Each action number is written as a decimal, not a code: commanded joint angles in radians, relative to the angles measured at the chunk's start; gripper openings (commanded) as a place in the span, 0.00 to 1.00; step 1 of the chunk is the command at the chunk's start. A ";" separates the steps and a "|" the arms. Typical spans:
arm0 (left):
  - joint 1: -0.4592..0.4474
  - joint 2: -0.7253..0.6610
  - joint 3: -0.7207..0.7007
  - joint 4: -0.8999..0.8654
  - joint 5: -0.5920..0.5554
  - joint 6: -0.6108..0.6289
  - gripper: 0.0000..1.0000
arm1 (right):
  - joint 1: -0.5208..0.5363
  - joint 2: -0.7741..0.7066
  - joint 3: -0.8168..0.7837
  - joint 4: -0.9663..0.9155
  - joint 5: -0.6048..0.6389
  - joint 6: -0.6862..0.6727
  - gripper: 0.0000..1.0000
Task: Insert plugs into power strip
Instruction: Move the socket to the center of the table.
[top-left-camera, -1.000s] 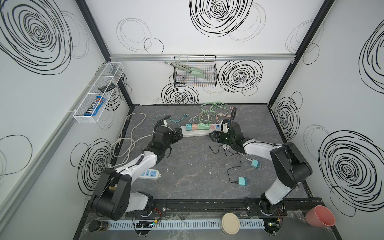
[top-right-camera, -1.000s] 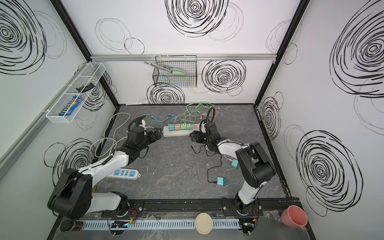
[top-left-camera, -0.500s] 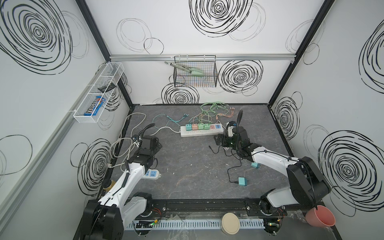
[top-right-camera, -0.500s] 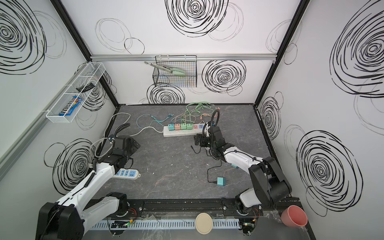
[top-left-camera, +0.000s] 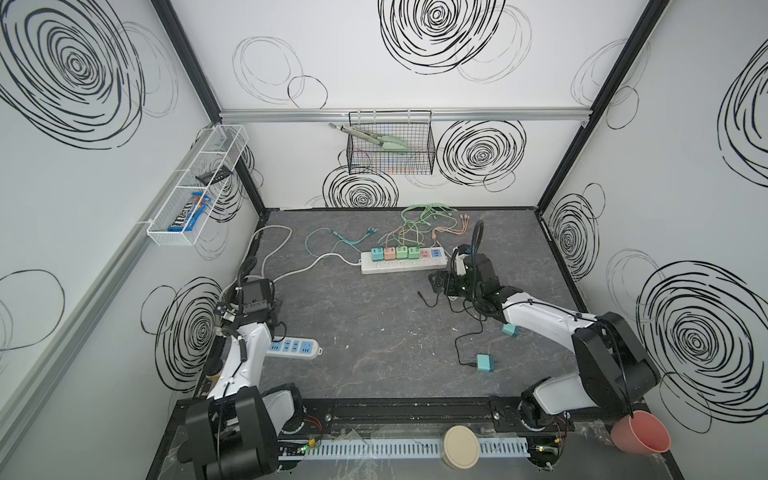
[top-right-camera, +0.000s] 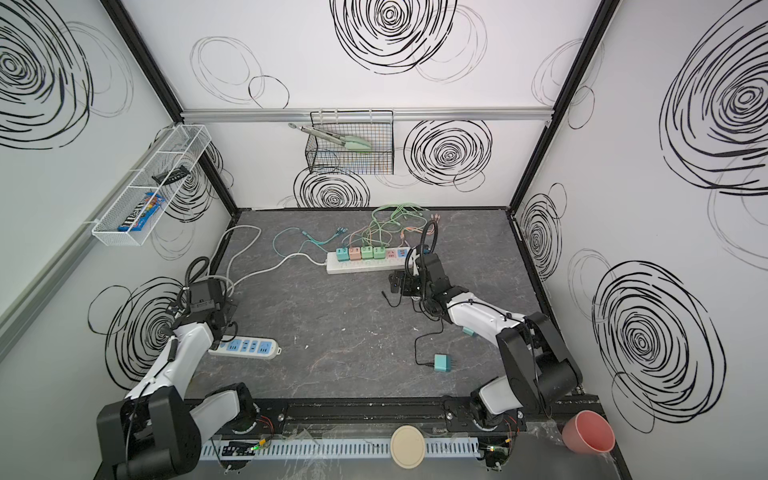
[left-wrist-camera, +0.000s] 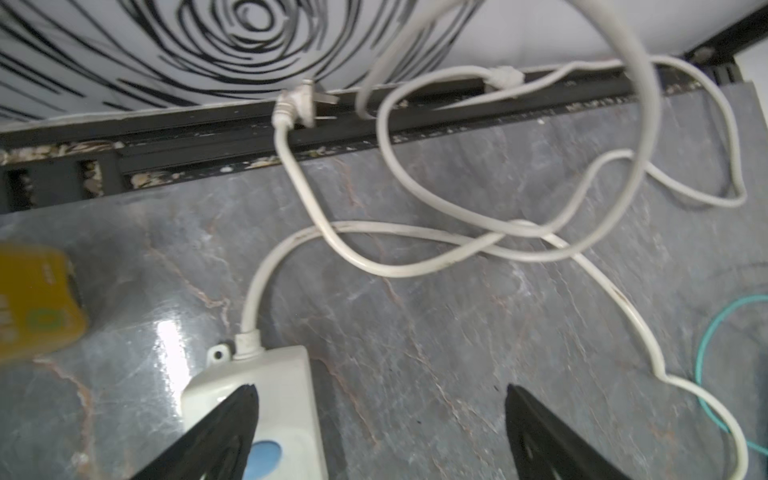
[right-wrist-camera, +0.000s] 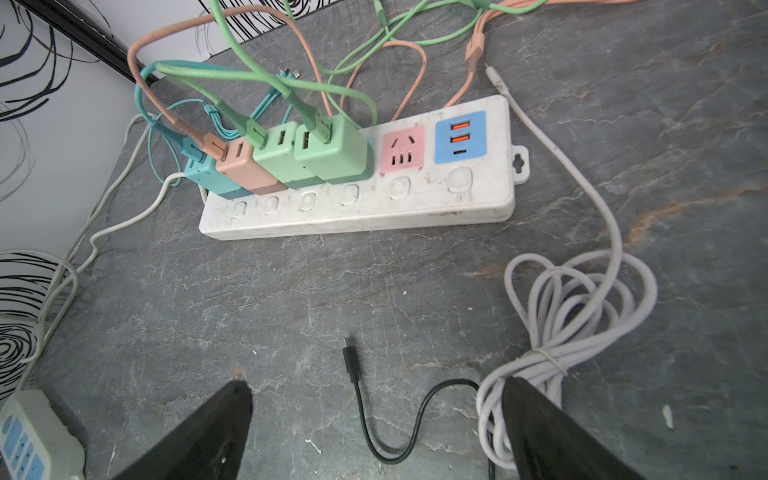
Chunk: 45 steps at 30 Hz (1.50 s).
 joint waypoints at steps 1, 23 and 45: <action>0.087 -0.020 -0.049 -0.003 0.074 -0.023 0.96 | -0.002 0.017 0.031 -0.022 0.011 -0.010 0.98; -0.150 -0.009 -0.124 0.054 0.150 -0.057 0.74 | -0.002 0.038 0.049 -0.040 0.015 -0.021 0.99; -1.039 0.326 0.150 0.190 0.094 -0.365 0.82 | -0.013 -0.016 -0.015 -0.035 0.049 -0.008 0.99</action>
